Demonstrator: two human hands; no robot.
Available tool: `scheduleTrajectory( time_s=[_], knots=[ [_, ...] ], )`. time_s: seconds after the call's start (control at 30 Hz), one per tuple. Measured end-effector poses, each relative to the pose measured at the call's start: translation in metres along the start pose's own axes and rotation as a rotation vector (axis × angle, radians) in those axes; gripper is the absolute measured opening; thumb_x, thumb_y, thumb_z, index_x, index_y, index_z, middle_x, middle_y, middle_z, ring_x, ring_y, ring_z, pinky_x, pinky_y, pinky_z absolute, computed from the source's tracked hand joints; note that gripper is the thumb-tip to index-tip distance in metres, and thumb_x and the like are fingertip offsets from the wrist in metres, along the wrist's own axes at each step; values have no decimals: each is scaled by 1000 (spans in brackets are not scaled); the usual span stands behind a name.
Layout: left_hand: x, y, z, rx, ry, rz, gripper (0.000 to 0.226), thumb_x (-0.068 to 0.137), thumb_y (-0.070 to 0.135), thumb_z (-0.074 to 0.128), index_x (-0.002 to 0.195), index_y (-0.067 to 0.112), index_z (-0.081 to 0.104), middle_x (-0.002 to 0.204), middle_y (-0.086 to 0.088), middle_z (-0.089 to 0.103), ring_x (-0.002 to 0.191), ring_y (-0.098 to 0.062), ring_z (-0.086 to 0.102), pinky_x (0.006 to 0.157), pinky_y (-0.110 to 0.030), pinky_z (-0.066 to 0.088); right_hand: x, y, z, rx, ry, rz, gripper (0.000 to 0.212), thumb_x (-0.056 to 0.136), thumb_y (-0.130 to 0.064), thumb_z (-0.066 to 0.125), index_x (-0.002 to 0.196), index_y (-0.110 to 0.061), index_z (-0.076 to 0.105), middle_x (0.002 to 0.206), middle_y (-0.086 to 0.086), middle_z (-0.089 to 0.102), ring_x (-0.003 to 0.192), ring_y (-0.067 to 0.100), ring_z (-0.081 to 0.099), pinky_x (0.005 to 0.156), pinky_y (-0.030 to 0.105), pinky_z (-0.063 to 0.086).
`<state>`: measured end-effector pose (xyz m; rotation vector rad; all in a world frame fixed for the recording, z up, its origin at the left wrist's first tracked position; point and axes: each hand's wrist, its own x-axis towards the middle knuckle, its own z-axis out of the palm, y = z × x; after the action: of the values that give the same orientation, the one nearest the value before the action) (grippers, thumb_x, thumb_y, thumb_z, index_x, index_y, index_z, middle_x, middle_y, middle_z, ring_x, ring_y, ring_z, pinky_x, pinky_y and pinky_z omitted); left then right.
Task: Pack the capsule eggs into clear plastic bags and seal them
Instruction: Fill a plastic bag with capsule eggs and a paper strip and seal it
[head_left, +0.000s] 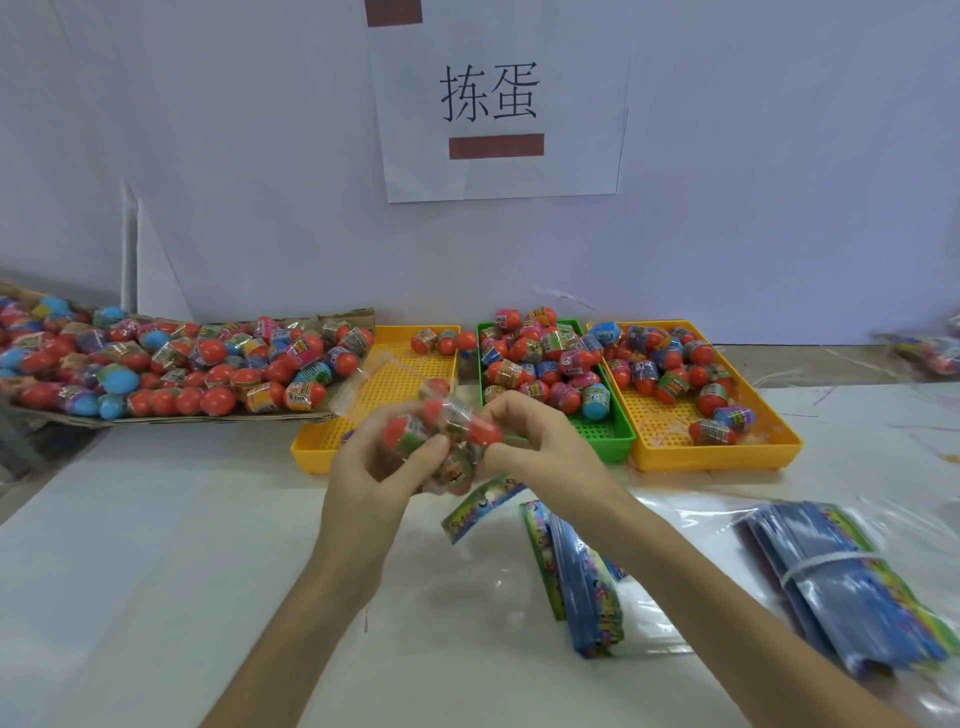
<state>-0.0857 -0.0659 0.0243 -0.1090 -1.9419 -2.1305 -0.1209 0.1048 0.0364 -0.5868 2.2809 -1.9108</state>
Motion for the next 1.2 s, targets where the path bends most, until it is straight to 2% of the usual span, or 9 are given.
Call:
scheduleTrajectory(
  time_s=[0.1,0.23,0.47,0.6,0.7,0.87,0.97,1.07,1.2],
  knots=[
    [-1,-1,0,64,58,28,38,72,30,79,105,14,71,89,-15,74,84,-39,72,72,-52,62,0,0,2,-52,-58,-3,22,75,-10,67,82,-32,65,85,-4,70,77,21,68,64,34,57],
    [-2,-2,-1,54,131,70,30,73,35,78,99,21,74,85,-10,73,77,-25,71,60,-33,61,-1,0,5,-134,-132,-14,32,84,-9,68,86,-40,65,81,-18,67,72,4,63,55,15,46],
    [4,4,-4,-231,273,-48,40,81,33,68,116,13,68,92,-6,75,80,-23,73,61,-35,63,-2,0,1,177,-7,161,49,79,-20,86,120,-23,60,107,4,70,85,17,74,72,26,59],
    [4,8,-6,-376,260,-133,58,81,35,66,132,7,60,102,-5,75,89,-20,74,67,-33,63,-4,2,7,153,-122,251,10,95,-23,70,99,-14,71,95,5,78,82,17,76,74,26,60],
    [5,9,-7,-429,187,-181,64,83,33,66,138,2,56,121,-17,69,98,-24,69,73,-31,61,-2,3,10,185,-36,163,14,100,-14,60,90,-15,70,85,-3,76,75,13,73,70,26,55],
    [4,4,-4,-404,83,-202,41,79,16,68,118,6,67,105,-11,75,90,-22,73,74,-30,61,-5,-2,14,158,-263,162,18,102,-8,52,90,-12,65,84,2,73,72,19,70,65,25,51],
    [7,3,-7,-427,137,-144,31,75,12,70,106,11,69,97,-7,75,82,-20,74,64,-29,62,-2,-3,9,268,-219,193,23,101,-5,51,82,-9,65,78,6,73,67,18,68,66,28,52],
    [5,2,-5,-411,102,-139,36,73,12,72,108,12,68,98,-7,76,84,-20,75,61,-29,61,-2,-3,7,304,-236,216,24,101,-7,50,82,-5,64,75,8,70,68,21,66,66,28,51],
    [2,1,-1,-281,108,-144,55,56,24,82,109,14,69,97,-6,78,85,-22,75,61,-26,59,-6,0,13,50,-384,249,35,105,-29,47,99,0,65,85,6,71,74,20,68,70,30,51]
  ],
)
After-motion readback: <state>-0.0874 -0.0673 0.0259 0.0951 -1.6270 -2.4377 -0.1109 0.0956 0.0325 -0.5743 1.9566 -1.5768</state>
